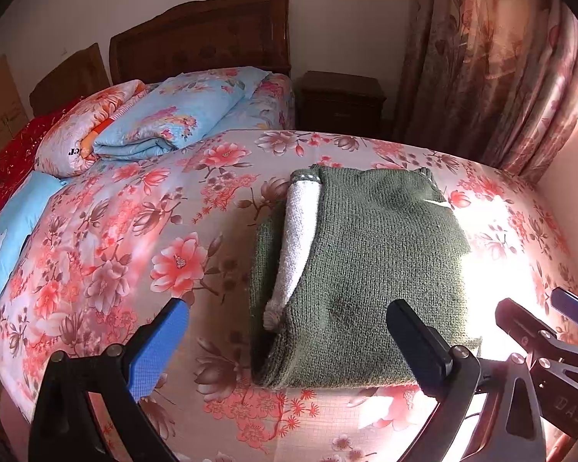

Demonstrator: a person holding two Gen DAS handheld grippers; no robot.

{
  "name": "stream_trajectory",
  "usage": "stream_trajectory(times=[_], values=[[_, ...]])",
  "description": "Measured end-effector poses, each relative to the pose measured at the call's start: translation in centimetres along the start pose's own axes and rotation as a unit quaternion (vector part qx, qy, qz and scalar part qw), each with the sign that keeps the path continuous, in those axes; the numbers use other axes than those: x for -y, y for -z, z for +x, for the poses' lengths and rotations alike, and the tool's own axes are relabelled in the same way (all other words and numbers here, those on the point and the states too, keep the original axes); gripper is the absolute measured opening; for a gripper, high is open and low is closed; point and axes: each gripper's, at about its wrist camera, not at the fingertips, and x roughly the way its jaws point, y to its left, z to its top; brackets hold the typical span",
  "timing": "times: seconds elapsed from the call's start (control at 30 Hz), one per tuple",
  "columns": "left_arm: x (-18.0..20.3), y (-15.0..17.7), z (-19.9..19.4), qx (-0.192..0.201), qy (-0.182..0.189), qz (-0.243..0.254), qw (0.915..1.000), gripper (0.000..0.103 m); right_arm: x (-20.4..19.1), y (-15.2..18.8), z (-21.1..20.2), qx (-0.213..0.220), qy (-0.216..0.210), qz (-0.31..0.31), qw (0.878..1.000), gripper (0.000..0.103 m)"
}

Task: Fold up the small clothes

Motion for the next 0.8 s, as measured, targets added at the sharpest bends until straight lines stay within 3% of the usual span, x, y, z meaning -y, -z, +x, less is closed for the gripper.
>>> stream_trajectory(times=[0.17,0.3,0.53,0.63,0.8], values=[[-0.6,0.1,-0.1,0.014,0.043,-0.022,0.9988,0.103,0.7,-0.2,-0.4,0.008,-0.003,0.01,1.0,0.091],[-1.2,0.5,-1.0,0.066,0.028,-0.04,0.9966,0.103,1.0,-0.2,-0.3,0.008,-0.008,0.014,1.0,0.091],[-1.0,0.5,-2.1,0.116,0.015,0.008,0.9931,0.103,1.2,-0.2,-0.5,0.014,-0.022,0.024,0.999,0.091],[-0.1,0.3,-2.2,0.116,-0.011,0.043,0.9923,0.103,1.3,-0.2,-0.5,0.016,-0.028,0.026,0.999,0.091],[0.1,0.7,-1.7,0.106,-0.074,0.044,0.9907,0.103,1.8,-0.2,-0.5,0.019,-0.033,0.037,0.999,0.091]])
